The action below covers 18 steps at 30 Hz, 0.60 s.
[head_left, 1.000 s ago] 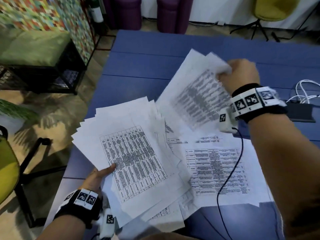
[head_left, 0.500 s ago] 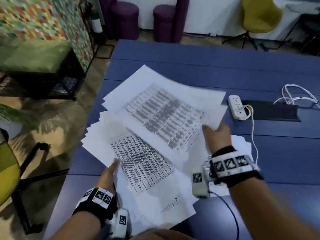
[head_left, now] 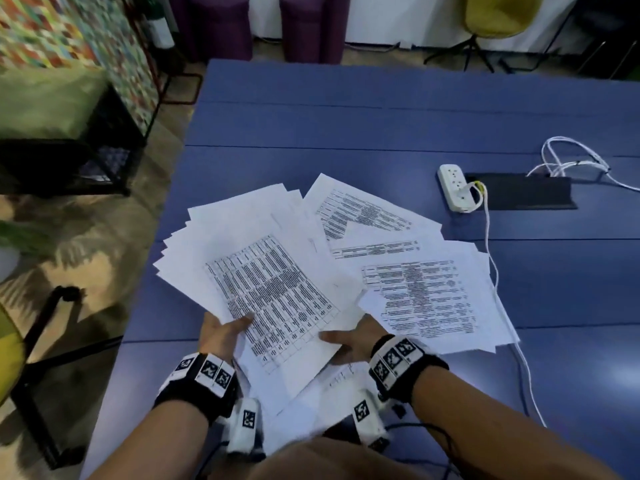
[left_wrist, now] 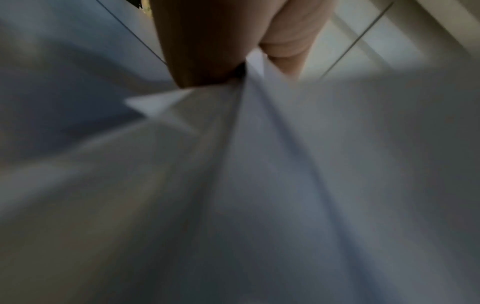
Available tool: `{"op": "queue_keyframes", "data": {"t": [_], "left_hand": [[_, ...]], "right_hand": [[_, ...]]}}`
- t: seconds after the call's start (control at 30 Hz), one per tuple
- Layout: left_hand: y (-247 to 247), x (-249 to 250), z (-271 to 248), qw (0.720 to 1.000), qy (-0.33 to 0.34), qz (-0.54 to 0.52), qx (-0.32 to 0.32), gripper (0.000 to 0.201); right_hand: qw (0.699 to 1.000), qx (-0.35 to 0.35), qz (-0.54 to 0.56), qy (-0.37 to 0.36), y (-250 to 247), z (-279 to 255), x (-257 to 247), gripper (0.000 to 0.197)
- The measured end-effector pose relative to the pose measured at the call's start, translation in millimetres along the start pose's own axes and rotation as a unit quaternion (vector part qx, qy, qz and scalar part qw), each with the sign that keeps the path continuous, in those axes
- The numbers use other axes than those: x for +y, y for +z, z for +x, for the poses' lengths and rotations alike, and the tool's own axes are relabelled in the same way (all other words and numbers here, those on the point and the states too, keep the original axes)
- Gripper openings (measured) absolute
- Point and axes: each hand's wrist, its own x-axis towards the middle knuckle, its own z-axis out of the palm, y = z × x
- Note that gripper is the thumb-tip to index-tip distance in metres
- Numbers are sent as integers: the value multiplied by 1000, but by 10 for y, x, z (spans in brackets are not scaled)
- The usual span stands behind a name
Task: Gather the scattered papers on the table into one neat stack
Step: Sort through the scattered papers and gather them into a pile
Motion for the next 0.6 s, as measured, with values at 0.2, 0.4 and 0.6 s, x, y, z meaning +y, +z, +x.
{"op": "queue_keyframes", "data": {"t": [0.2,0.4,0.6], "left_hand": [[-58,64,169,989,53,138,-22,91],[-98,113,352,981,81,173,-8,95],[-229,55,636,985,56,162,1,115]], "right_hand": [[921,245,-271,-135,-985,279,-572,50],[805,255,-531,-70,-1986,575,-969,105],[770,275,-575,-38,-2325,736,-999,131]]}}
